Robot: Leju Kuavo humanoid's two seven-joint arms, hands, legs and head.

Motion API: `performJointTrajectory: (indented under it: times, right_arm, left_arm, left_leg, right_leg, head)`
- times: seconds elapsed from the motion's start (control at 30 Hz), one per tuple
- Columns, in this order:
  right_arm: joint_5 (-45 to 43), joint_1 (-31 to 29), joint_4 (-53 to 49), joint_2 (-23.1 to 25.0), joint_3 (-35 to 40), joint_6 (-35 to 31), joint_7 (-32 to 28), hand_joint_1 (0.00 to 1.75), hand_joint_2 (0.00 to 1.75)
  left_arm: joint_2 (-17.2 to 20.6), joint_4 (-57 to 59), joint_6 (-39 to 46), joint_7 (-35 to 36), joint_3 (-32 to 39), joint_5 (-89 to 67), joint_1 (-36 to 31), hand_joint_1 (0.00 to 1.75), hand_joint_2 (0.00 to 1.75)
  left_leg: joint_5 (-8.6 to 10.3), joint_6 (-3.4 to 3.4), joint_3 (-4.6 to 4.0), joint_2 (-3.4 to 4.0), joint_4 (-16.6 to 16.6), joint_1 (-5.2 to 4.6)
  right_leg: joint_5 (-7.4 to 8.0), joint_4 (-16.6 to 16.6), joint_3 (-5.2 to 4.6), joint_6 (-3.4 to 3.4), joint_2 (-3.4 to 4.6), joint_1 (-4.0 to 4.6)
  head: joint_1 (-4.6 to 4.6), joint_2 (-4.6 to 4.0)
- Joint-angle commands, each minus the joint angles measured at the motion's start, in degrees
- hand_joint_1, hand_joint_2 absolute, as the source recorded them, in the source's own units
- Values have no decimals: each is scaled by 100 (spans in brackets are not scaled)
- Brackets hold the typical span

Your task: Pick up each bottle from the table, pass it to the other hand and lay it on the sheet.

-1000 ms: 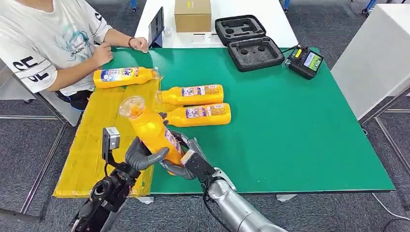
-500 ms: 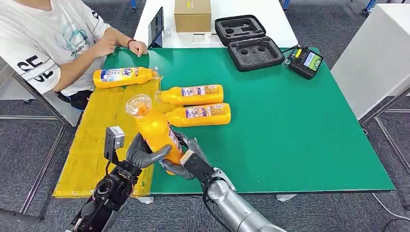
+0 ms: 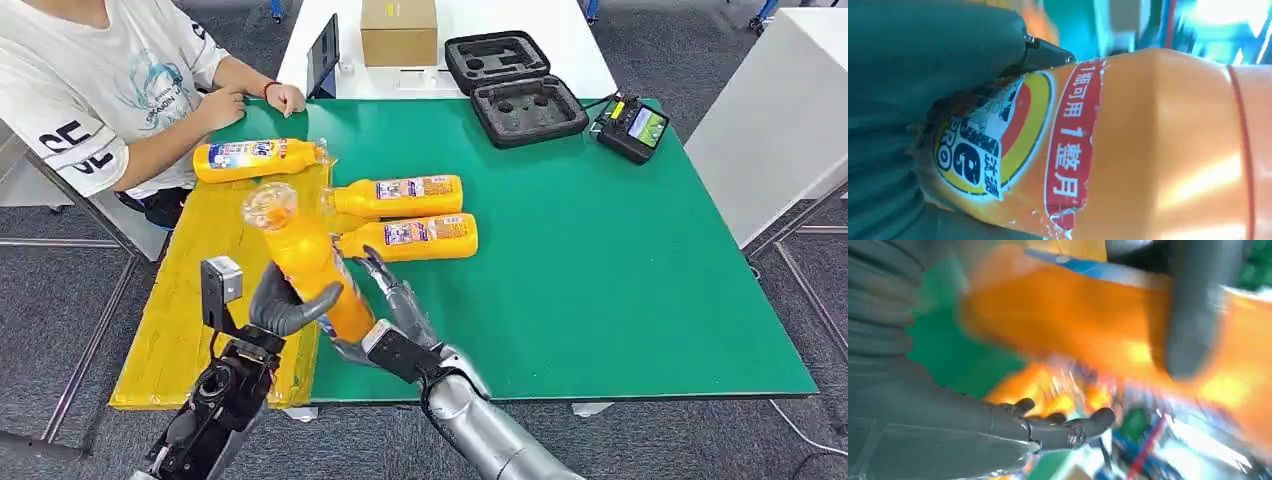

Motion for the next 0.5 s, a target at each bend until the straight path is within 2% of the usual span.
performJointTrajectory:
  times: [0.03, 0.1, 0.13, 0.23, 0.3, 0.5]
  right_arm:
    - [235, 818, -3018, -569, -44, -322, -28, 0, 0]
    - [277, 903, -3361, -575, -3, -653, -134, 0, 0]
    - [220, 944, -3923, -741, 339, -1293, -134, 0, 0]
    - [459, 916, -4425, -878, 717, -2061, -134, 0, 0]
    - [622, 1036, -4709, -787, 752, -2061, -134, 0, 0]
    - [625, 1048, -4729, -783, 758, -2061, -134, 0, 0]
  left_arm:
    - [109, 232, 665, -425, 722, -570, 55, 175, 175]
    - [51, 203, 1128, -666, 844, -967, 73, 175, 175]
    - [36, 196, 1659, -849, 974, -1429, 41, 175, 175]
    - [59, 272, 2237, -981, 1155, -1997, -90, 175, 175]
    - [209, 489, 2852, -1052, 1139, -2818, -237, 175, 175]
    - [242, 543, 2881, -1019, 1127, -2910, -259, 175, 175]
  left_leg:
    - [-15, -7, 27, -10, -1, 4]
    - [-14, -6, 28, -21, -1, 2]
    - [-12, -5, 23, -16, -1, 2]
    - [-12, -4, 6, -10, 7, 2]
    - [-8, -5, 2, -11, 6, 0]
    - [-7, -7, 17, -12, -4, 3]
  right_leg:
    - [-16, -1, 29, -4, -2, 3]
    - [-20, 0, 31, -4, -13, 0]
    - [-17, 0, 25, -3, -10, 0]
    - [-13, 6, 8, -2, -3, 1]
    - [-12, 9, 3, -3, -6, -1]
    - [-10, -3, 19, -5, -6, 2]
  head:
    - [0, 0]
    - [2, 0]
    - [0, 0]
    - [0, 0]
    - [0, 0]
    - [-2, 0]
